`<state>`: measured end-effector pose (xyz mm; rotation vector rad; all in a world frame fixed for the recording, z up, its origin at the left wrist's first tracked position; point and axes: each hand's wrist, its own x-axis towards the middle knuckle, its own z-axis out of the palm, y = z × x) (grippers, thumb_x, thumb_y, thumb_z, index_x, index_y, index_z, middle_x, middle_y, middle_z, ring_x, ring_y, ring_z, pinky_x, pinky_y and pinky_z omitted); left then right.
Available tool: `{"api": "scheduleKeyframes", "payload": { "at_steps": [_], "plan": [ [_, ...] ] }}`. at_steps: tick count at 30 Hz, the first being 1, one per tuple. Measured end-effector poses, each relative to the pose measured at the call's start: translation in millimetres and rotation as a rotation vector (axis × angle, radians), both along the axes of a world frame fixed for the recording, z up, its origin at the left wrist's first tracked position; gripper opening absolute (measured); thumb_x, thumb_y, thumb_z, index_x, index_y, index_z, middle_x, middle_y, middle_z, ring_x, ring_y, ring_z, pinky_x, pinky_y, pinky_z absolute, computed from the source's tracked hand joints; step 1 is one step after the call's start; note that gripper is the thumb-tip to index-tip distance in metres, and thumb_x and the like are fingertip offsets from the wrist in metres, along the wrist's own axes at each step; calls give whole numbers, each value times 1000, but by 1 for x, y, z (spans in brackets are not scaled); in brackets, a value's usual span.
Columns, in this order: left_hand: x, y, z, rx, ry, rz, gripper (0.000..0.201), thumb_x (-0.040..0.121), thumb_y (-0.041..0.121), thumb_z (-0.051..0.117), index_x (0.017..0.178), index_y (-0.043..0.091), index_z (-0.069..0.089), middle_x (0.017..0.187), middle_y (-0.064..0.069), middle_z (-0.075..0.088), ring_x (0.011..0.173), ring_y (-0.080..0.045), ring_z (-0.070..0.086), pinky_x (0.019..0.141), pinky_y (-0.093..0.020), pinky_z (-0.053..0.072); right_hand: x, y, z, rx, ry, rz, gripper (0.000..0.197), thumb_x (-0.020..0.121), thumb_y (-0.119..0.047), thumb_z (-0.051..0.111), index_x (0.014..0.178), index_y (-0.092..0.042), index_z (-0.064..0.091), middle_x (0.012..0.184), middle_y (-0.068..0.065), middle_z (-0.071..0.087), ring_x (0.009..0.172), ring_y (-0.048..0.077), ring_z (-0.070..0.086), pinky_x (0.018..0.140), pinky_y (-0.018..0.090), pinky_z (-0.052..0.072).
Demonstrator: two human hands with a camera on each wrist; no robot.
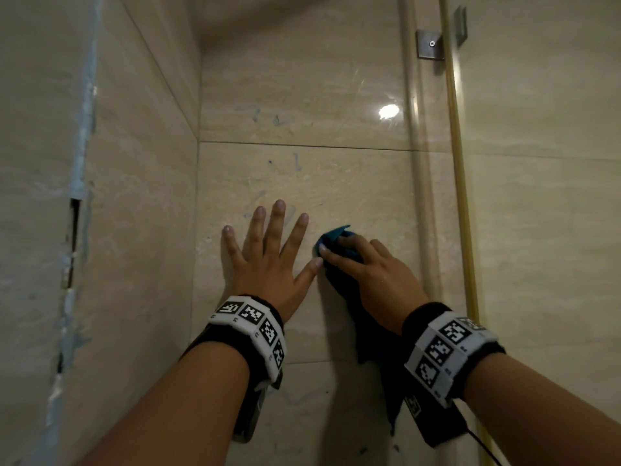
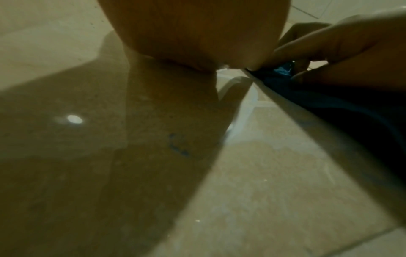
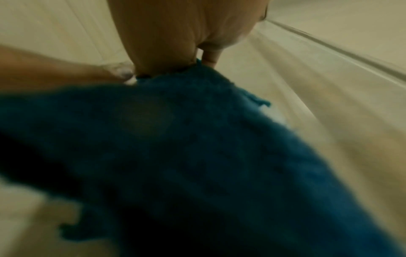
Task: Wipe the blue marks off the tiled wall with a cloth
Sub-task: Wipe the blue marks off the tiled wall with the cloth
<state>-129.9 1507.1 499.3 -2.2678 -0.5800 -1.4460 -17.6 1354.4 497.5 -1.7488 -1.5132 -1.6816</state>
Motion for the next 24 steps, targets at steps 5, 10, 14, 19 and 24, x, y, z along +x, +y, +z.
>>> {"api": "scheduleKeyframes", "payload": {
  "at_steps": [5, 10, 14, 19, 24],
  "plan": [
    [1, 2, 0, 18, -13, 2, 77, 77, 74, -8, 144, 40, -25, 153, 5, -35, 141, -21, -29, 106, -60, -18, 3, -7, 7, -11, 13, -7, 50, 81, -21, 53, 131, -25, 57, 119, 13, 59, 85, 33, 60, 53, 34, 52],
    [2, 2, -1, 35, -31, -1, 77, 80, 74, 0, 146, 39, -18, 156, 5, -26, 144, -21, -22, 107, -61, -14, 10, -15, 38, 134, 254, -18, 67, 85, 3, 54, 144, -26, 39, 144, 14, 37, 117, 40, 44, 90, 48, 48],
    [1, 1, 0, 3, 1, 8, 78, 75, 74, -8, 142, 40, -29, 150, 6, -39, 139, -21, -33, 105, -60, -20, 18, -29, 41, 200, 439, -87, 75, 88, 5, 46, 149, -33, 24, 151, 5, 22, 130, 32, 30, 93, 43, 45],
    [0, 0, 0, -13, 22, 10, 78, 72, 74, -11, 139, 40, -33, 148, 6, -43, 137, -21, -37, 104, -59, -22, 18, -22, 7, 268, 511, -94, 81, 83, 9, 46, 150, -29, 22, 150, 11, 24, 129, 35, 29, 89, 44, 45],
    [-1, 1, 0, -7, 25, 19, 78, 74, 74, -10, 140, 40, -32, 148, 6, -42, 137, -21, -36, 104, -59, -21, 16, -20, -9, 268, 521, -49, 79, 84, 8, 48, 150, -28, 24, 150, 11, 26, 132, 33, 28, 94, 44, 44]
  ]
}}
